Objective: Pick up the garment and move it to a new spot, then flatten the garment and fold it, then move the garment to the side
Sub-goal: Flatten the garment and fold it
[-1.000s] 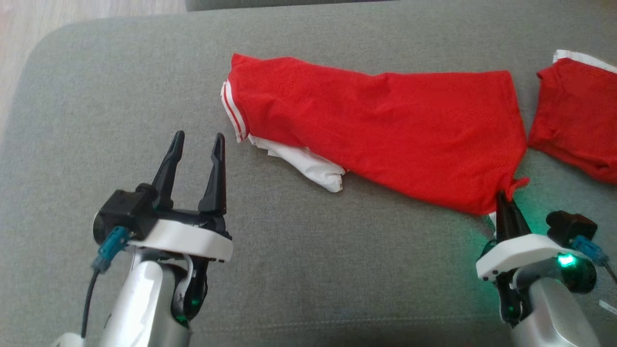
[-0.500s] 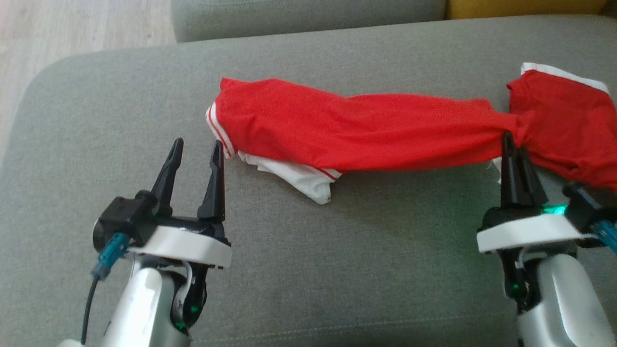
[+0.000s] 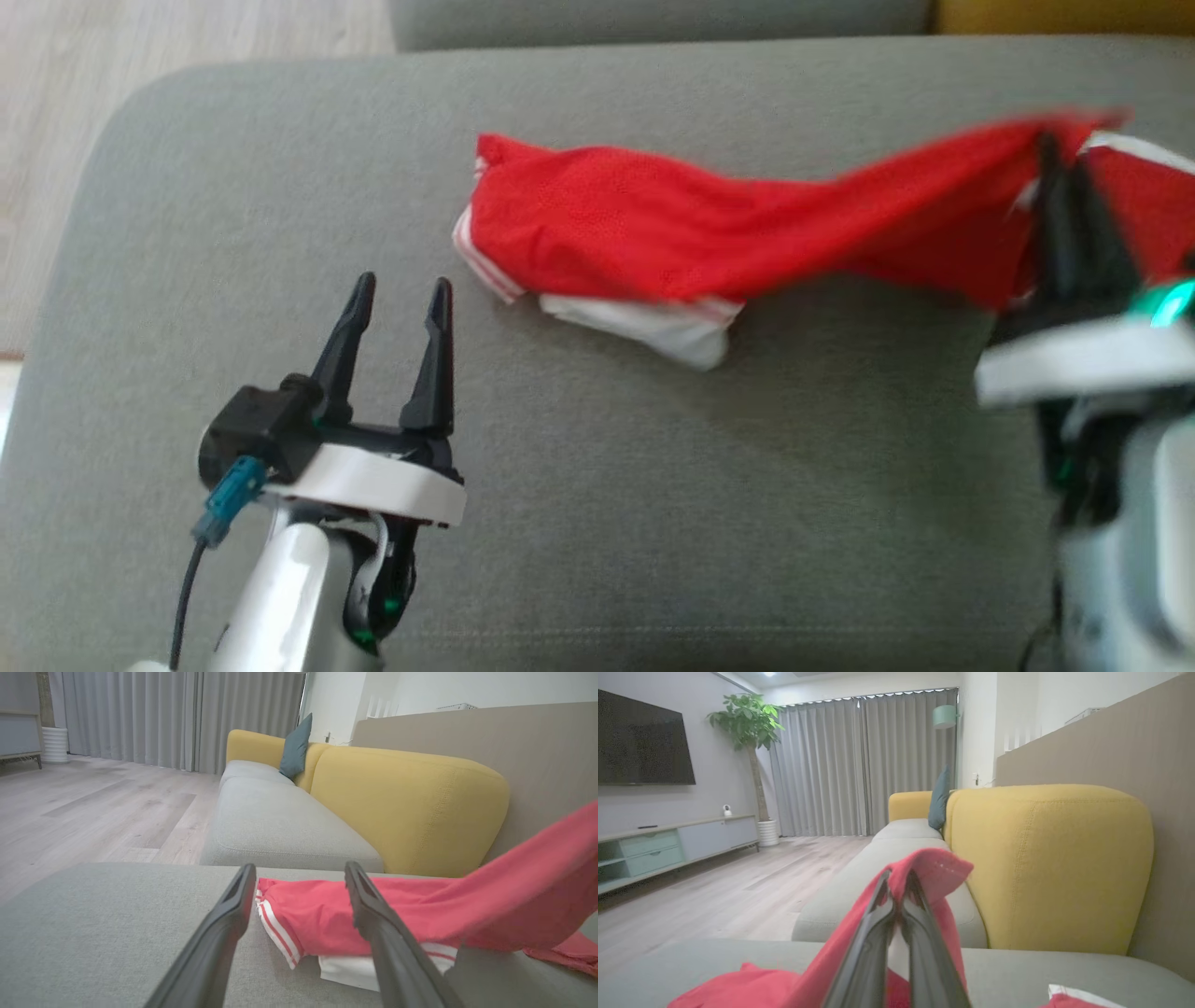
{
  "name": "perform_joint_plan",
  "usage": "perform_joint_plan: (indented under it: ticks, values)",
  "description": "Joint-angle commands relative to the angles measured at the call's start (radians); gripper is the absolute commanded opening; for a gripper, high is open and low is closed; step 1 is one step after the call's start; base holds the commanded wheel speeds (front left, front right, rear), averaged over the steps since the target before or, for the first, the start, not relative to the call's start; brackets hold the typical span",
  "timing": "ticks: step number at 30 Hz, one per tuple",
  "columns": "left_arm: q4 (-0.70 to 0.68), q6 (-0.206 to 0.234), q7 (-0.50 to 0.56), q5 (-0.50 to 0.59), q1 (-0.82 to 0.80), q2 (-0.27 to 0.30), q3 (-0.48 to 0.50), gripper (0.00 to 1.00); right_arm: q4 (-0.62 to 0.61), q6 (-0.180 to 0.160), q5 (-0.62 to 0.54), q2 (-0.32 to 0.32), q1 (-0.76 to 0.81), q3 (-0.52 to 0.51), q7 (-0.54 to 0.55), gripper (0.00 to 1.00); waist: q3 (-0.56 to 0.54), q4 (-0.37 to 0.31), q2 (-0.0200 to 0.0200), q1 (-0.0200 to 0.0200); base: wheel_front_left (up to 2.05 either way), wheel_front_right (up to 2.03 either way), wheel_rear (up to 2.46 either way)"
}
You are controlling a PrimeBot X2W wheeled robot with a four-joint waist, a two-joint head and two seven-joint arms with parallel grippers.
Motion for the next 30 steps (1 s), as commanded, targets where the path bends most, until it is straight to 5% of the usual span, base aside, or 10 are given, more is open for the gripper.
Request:
perform_joint_plan:
  ticks: [1, 8, 16, 17, 18, 30]
  values:
    - [-0.039, 0.006, -0.012, -0.011, -0.049, 0.007, 0.022, 1.00, -0.022, 0.007, -0.029, -0.005, -0.122, -0.001, 0.030, 0.00, 0.043, 0.045, 0.0000, 0.0000, 0.00, 0.00, 0.00]
    - [-0.032, 0.006, -0.012, -0.039, -0.097, 0.007, -0.025, 1.00, 0.220, 0.007, -0.112, -0.081, -0.459, -0.058, 0.138, 0.00, 0.140, 0.171, 0.0000, 0.0000, 0.00, 0.00, 0.00]
    - [-0.029, 0.016, -0.012, -0.079, -0.137, 0.007, -0.085, 1.00, 0.678, 0.007, -0.227, -0.224, -0.769, -0.144, 0.125, 0.00, 0.204, 0.286, 0.0000, 0.0000, 0.00, 0.00, 0.00]
    - [-0.030, 0.018, -0.012, -0.083, -0.141, 0.007, -0.090, 1.00, 0.728, 0.007, -0.253, -0.237, -0.792, -0.159, 0.118, 0.42, 0.210, 0.294, 0.0000, 0.0000, 0.00, 0.00, 0.00]
    - [-0.032, 0.021, -0.012, -0.086, -0.145, 0.007, -0.093, 1.00, 0.772, 0.007, -0.282, -0.247, -0.809, -0.178, 0.114, 1.00, 0.215, 0.300, 0.0000, 0.0000, 0.00, 0.00, 0.00]
    - [-0.031, 0.029, -0.012, -0.070, -0.169, 0.007, -0.064, 1.00, 1.035, 0.007, -0.384, -0.211, -0.875, -0.245, -0.064, 1.00, 0.207, 0.225, 0.0000, 0.0000, 0.00, 0.00, 0.00]
